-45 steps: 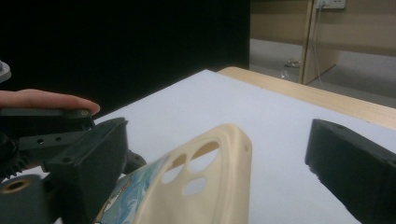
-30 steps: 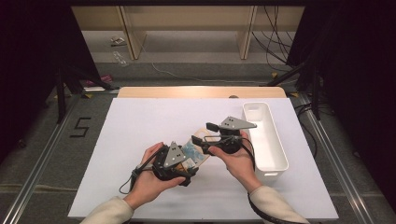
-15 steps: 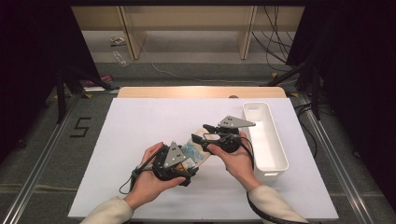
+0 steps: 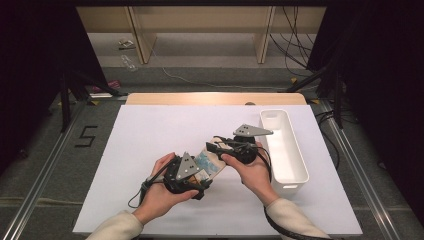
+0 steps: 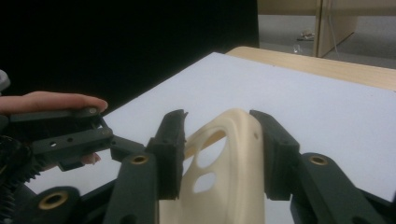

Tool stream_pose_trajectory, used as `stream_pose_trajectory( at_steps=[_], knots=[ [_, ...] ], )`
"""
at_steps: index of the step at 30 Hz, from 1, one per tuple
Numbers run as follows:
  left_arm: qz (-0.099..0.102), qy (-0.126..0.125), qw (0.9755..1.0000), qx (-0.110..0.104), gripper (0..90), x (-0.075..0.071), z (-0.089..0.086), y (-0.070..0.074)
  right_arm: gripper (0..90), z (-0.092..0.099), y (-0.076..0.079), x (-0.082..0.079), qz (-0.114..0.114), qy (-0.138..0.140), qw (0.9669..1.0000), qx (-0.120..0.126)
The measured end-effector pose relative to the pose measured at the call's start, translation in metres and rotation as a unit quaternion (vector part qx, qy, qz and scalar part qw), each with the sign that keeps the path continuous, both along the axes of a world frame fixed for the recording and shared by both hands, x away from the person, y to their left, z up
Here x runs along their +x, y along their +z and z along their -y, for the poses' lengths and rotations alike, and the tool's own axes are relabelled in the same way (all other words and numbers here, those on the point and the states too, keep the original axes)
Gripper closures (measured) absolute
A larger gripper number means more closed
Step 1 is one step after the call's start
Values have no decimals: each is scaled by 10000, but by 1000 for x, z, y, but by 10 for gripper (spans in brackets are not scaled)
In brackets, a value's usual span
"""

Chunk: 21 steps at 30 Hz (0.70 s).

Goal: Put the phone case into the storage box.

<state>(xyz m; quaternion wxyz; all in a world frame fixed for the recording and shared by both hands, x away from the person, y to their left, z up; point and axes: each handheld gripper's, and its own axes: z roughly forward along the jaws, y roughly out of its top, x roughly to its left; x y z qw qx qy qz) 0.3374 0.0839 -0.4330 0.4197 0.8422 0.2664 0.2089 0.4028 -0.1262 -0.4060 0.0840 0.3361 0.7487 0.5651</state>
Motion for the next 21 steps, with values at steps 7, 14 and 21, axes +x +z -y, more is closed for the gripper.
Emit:
stream_pose_trajectory(
  at_steps=[7, 14, 21],
  knots=[
    [29, -29, 9999, 116, 113, 0, 1, -2, 702, 0, 6, -3, 27, 101, 9999, 123],
    [59, -33, 9998, 173, 113, 0, 2, -4, 775, -3, 12, -8, 63, 256, 9995, 186],
    [70, -47, 9998, 175, 112, 1, 2, -4, 784, -4, 12, -9, 25, 287, 9993, 217]
  ],
)
